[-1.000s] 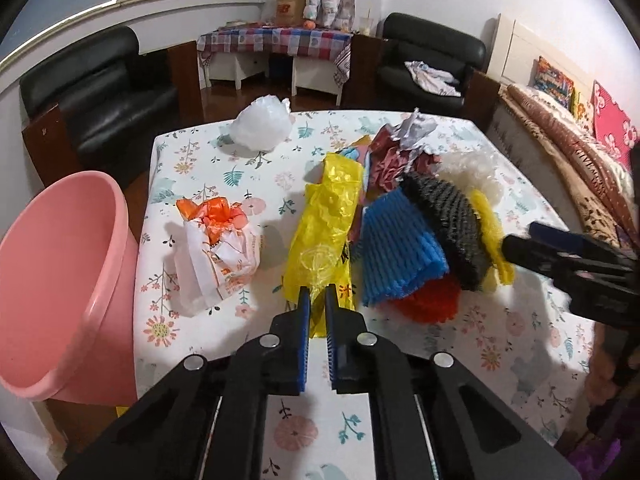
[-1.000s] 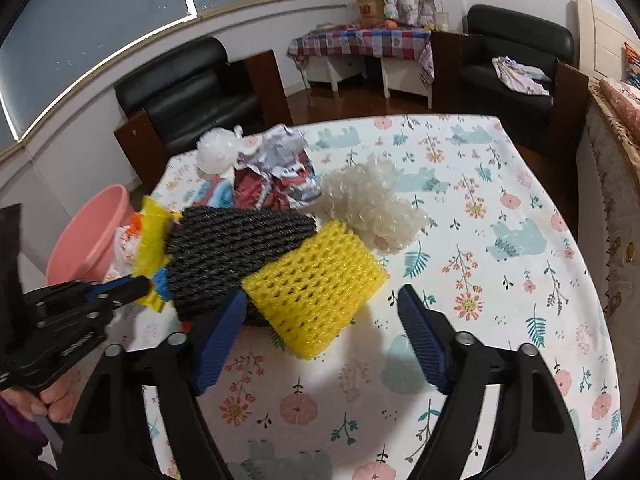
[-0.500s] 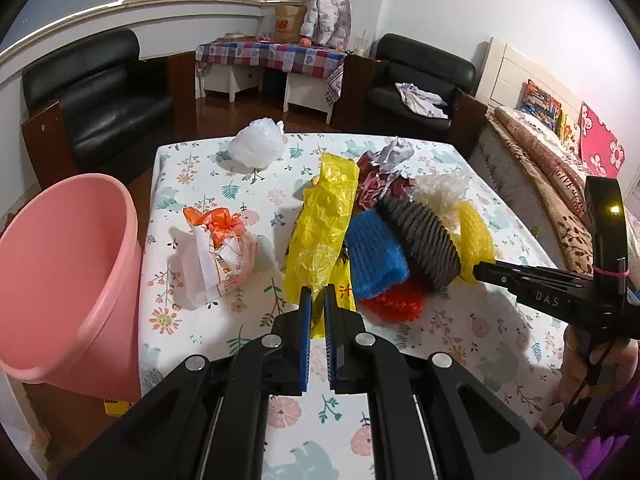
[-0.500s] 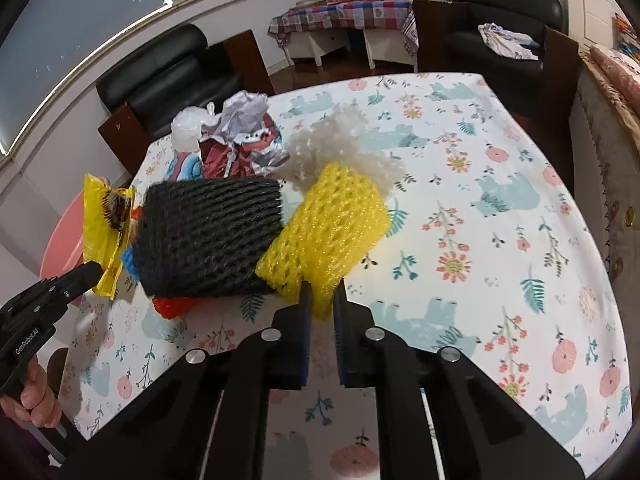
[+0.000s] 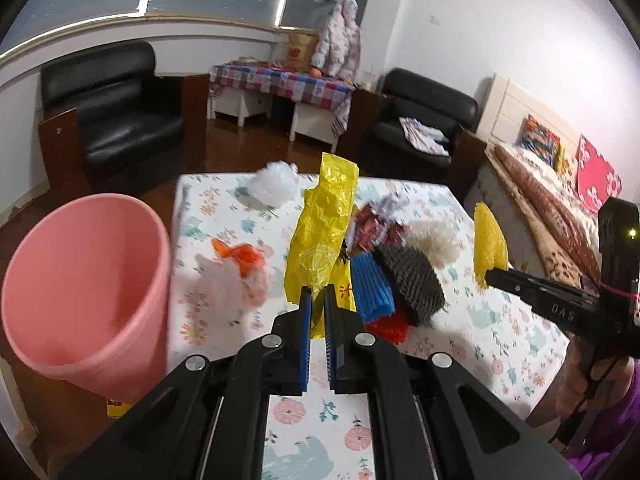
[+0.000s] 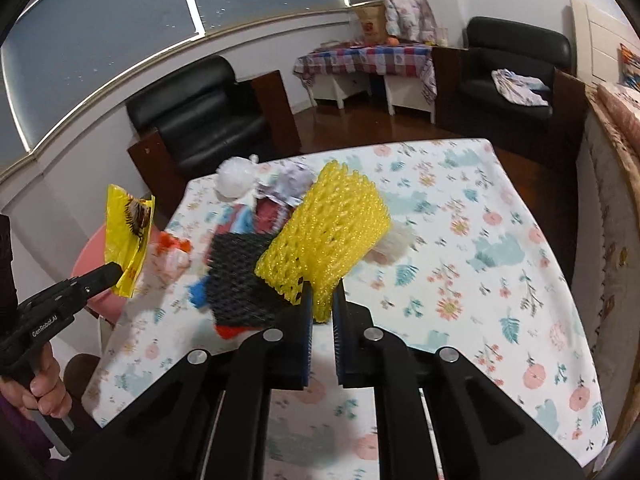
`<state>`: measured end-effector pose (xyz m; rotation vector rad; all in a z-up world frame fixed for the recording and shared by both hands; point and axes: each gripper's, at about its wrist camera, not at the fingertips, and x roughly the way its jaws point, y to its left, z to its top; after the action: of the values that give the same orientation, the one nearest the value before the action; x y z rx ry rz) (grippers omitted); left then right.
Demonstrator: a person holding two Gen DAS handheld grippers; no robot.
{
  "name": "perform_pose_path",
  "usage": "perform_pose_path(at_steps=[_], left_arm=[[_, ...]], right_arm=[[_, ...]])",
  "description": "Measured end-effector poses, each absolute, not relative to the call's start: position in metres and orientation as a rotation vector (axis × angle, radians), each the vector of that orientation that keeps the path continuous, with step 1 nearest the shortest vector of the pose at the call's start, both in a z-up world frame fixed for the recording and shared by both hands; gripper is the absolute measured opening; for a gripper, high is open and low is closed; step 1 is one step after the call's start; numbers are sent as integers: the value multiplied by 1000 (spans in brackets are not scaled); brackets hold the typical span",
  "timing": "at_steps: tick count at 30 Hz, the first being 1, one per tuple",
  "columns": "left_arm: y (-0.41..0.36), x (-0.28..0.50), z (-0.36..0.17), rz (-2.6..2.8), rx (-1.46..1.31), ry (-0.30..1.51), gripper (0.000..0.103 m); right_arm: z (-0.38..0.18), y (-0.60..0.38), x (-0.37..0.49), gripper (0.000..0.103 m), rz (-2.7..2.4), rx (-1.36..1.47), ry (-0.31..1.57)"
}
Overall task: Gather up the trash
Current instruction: 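Carry the yellow bag and yellow mesh sleeve over the pink bucket with both grippers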
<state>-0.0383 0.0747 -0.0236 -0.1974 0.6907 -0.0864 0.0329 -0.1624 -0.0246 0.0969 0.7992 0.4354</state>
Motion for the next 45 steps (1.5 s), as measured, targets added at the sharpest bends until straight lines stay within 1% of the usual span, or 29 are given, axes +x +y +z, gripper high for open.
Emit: perform_pose_path(at_steps=[9, 22, 29, 41, 43, 44, 45], left_arm=[[115, -52, -3, 38, -234, 631, 5], [181, -69, -3, 200, -294, 616, 5], [213, -73, -16, 274, -316, 654, 5], [244, -68, -40, 341, -330, 720, 5], [248, -67, -42, 335, -346, 726, 7], [249, -67, -43, 340, -352, 727, 10], [250, -68, -44, 345, -358, 726, 15]], right_arm=[[3, -96, 32, 9, 597, 33, 741], [30, 15, 34, 9, 799, -79, 688], [23, 63, 45, 9, 864, -55, 743], [-15, 117, 62, 9, 898, -53, 885], [-18, 125, 61, 10, 910, -72, 902], [-18, 128, 60, 11, 913, -77, 908], [-21, 131, 59, 13, 918, -87, 923]])
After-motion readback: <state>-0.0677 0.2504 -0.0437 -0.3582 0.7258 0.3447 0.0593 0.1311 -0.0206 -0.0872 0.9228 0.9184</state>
